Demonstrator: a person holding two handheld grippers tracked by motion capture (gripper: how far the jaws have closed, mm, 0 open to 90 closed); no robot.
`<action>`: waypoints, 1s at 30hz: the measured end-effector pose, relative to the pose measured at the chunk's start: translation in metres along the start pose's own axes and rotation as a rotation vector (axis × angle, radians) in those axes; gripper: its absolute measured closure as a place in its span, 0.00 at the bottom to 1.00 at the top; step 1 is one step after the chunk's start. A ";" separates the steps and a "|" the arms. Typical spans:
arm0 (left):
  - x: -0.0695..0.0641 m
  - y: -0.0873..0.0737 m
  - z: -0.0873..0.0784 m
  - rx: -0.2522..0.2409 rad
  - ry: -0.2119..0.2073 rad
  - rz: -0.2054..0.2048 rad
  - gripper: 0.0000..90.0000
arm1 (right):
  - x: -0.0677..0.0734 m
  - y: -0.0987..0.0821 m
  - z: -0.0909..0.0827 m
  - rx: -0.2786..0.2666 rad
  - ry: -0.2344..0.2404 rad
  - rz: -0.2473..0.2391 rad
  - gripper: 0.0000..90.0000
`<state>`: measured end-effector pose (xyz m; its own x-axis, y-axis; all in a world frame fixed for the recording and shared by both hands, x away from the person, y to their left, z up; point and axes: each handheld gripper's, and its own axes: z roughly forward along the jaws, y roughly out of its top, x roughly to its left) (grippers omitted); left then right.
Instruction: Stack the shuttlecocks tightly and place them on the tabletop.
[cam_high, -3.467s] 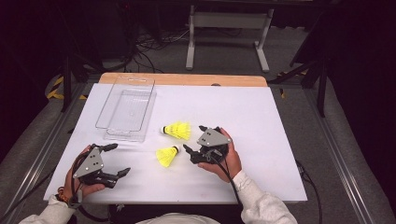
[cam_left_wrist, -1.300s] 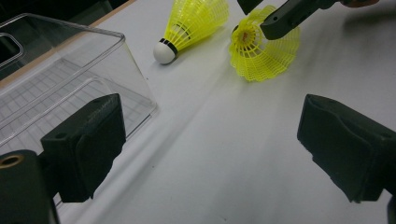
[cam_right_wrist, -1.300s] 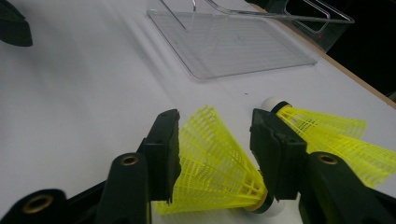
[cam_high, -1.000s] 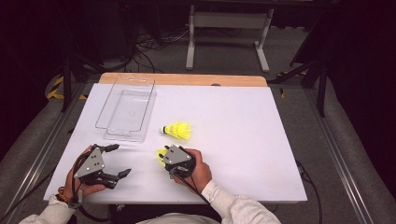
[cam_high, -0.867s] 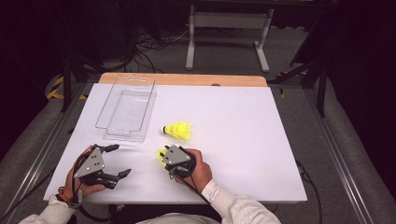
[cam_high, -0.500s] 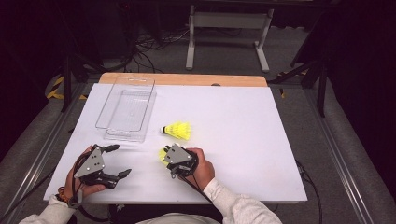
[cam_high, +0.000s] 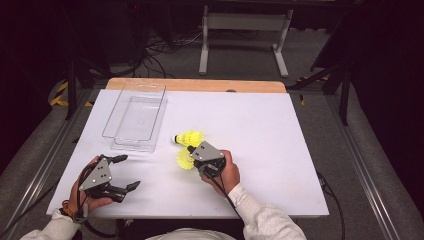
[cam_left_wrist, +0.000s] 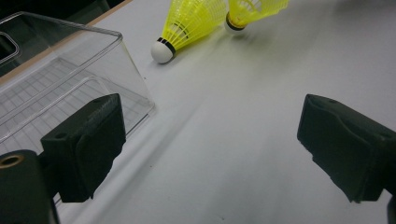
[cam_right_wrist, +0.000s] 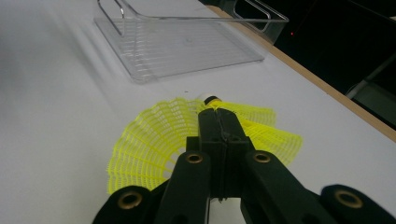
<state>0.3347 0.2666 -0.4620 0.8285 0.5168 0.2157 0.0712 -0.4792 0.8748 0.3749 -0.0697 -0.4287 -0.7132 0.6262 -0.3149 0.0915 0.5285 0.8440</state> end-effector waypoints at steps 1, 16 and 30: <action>0.000 0.000 0.000 0.001 0.002 -0.002 0.10 | -0.002 0.000 -0.001 -0.004 0.001 0.009 1.00; 0.000 0.000 0.000 -0.002 0.006 -0.006 0.10 | -0.040 -0.005 -0.023 -0.051 -0.007 0.128 1.00; 0.000 0.000 0.000 -0.001 0.002 -0.003 0.10 | -0.054 -0.021 -0.024 -0.026 0.041 0.220 1.00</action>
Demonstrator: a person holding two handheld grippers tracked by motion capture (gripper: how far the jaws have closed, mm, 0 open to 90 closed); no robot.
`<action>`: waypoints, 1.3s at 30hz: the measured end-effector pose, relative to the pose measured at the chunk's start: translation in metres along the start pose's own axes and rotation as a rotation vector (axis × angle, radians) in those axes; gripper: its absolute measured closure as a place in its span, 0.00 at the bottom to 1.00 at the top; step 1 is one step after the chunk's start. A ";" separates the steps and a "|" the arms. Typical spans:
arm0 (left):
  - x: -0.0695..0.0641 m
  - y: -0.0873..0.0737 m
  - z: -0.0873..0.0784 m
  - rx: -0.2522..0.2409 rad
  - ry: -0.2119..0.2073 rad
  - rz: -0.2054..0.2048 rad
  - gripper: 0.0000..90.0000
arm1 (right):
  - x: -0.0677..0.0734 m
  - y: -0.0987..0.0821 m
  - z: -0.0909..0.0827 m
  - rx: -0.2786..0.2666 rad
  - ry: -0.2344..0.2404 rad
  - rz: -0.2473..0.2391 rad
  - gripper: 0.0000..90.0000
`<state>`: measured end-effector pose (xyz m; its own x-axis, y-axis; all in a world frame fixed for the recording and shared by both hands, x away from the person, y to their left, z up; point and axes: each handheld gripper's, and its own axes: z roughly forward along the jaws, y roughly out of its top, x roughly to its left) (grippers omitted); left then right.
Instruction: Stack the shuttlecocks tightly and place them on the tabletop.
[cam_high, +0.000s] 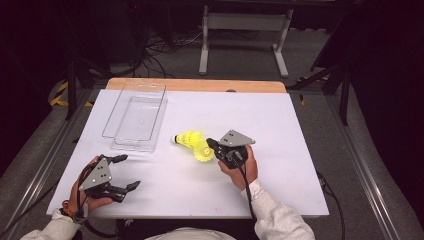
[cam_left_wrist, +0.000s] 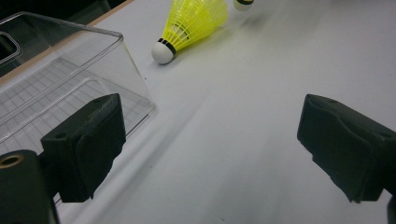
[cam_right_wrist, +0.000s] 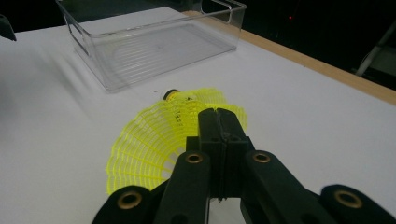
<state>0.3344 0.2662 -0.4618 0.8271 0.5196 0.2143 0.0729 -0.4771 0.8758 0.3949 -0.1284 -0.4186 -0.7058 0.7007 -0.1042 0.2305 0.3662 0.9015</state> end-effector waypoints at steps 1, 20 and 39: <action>0.000 0.000 0.000 0.000 0.000 -0.001 0.10 | -0.002 -0.003 0.001 0.010 0.007 0.006 1.00; -0.001 -0.001 0.001 0.011 -0.014 0.000 0.10 | -0.043 -0.033 -0.007 0.163 0.040 0.019 0.80; -0.001 -0.001 0.003 0.021 -0.016 0.002 0.10 | -0.059 -0.056 -0.018 0.274 0.028 -0.023 0.59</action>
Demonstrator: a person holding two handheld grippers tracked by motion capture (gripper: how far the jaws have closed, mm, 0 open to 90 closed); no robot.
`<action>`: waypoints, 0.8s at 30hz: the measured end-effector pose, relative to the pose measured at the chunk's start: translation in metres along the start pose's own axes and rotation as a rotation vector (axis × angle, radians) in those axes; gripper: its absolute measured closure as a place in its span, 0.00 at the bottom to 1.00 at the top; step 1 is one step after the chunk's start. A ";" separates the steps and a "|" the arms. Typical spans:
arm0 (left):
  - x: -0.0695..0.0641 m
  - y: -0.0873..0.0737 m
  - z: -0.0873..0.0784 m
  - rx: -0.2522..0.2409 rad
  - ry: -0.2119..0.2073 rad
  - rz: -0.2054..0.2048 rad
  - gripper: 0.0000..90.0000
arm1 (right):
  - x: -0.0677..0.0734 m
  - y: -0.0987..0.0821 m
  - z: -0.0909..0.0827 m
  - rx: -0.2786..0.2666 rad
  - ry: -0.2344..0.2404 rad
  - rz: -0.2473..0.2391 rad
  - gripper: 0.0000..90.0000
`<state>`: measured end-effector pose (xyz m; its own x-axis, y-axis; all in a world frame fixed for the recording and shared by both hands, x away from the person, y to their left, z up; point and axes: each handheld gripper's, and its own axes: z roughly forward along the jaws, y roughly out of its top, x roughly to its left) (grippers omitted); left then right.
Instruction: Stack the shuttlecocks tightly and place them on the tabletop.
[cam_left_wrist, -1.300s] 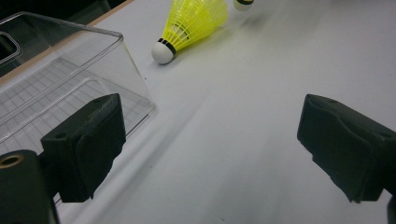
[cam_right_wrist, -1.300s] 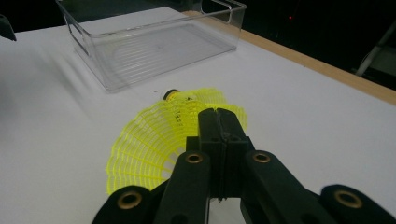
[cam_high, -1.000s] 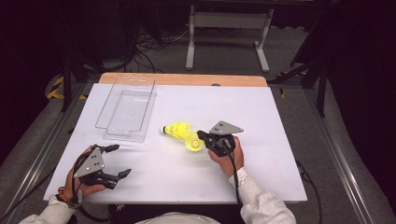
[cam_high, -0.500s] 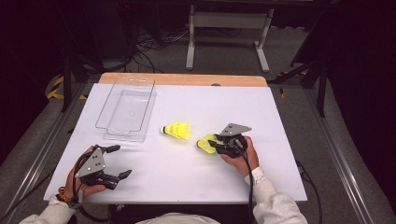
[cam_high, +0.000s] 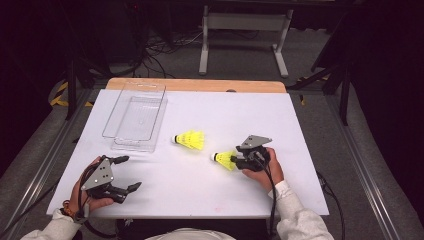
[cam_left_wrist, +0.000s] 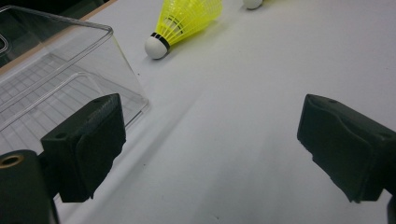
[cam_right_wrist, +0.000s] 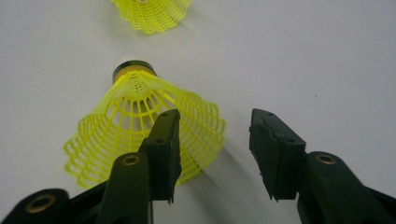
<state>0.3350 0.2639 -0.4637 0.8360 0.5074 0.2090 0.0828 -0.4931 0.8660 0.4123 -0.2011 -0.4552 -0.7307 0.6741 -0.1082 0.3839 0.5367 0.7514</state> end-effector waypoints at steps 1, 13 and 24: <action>0.000 0.000 0.000 -0.001 0.000 0.000 0.10 | 0.001 -0.001 -0.001 0.001 -0.005 -0.003 0.58; 0.000 0.000 0.000 0.000 0.000 0.006 0.10 | 0.012 -0.011 -0.023 -0.010 -0.041 -0.050 0.54; 0.000 0.000 -0.001 0.001 0.004 0.006 0.10 | 0.032 -0.024 -0.029 -0.069 -0.054 -0.085 0.30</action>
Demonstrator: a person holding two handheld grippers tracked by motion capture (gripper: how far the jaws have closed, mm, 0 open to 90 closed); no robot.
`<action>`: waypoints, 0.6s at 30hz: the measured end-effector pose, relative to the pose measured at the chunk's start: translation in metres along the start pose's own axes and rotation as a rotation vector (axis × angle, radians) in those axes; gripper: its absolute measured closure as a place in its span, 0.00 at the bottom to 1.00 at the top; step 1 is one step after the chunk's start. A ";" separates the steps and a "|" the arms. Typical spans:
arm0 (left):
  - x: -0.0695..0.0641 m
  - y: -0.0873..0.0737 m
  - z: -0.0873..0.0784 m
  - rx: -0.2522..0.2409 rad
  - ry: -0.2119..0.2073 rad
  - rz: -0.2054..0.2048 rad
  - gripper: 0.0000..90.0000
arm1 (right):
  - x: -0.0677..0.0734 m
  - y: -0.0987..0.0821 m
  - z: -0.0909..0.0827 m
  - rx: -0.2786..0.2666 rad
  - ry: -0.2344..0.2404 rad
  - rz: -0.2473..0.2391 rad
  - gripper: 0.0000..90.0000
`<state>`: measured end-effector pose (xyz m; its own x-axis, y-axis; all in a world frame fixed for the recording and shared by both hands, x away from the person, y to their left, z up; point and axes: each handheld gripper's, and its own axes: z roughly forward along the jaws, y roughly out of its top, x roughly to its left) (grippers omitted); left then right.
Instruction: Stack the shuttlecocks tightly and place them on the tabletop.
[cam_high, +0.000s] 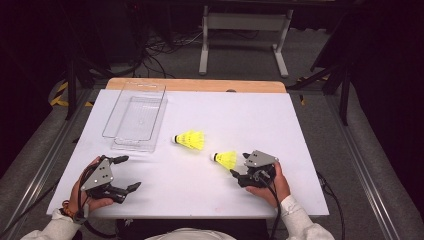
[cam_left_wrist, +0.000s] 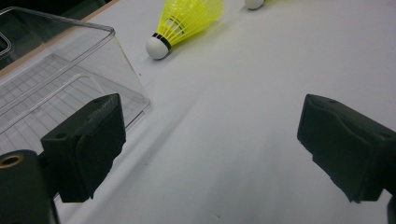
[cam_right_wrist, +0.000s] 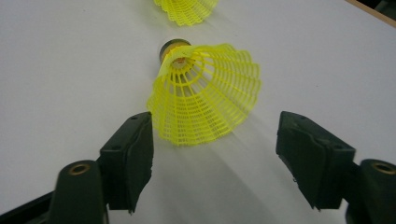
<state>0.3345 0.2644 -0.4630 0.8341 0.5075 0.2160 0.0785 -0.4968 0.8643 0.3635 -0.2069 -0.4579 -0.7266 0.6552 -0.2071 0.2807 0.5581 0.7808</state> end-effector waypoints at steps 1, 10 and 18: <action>0.000 0.000 0.000 0.001 -0.002 0.003 0.10 | 0.001 0.000 0.000 -0.004 -0.003 -0.004 0.29; 0.000 0.000 0.001 0.001 -0.001 0.000 0.10 | 0.014 0.002 0.007 -0.001 0.022 -0.037 0.21; 0.000 0.000 0.001 0.003 -0.003 0.000 0.10 | 0.023 0.005 0.012 0.011 0.045 -0.067 0.49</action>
<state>0.3350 0.2631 -0.4637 0.8358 0.5054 0.2144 0.0805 -0.4991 0.8628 0.3556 -0.1831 -0.4654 -0.7710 0.5932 -0.2317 0.2377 0.6055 0.7595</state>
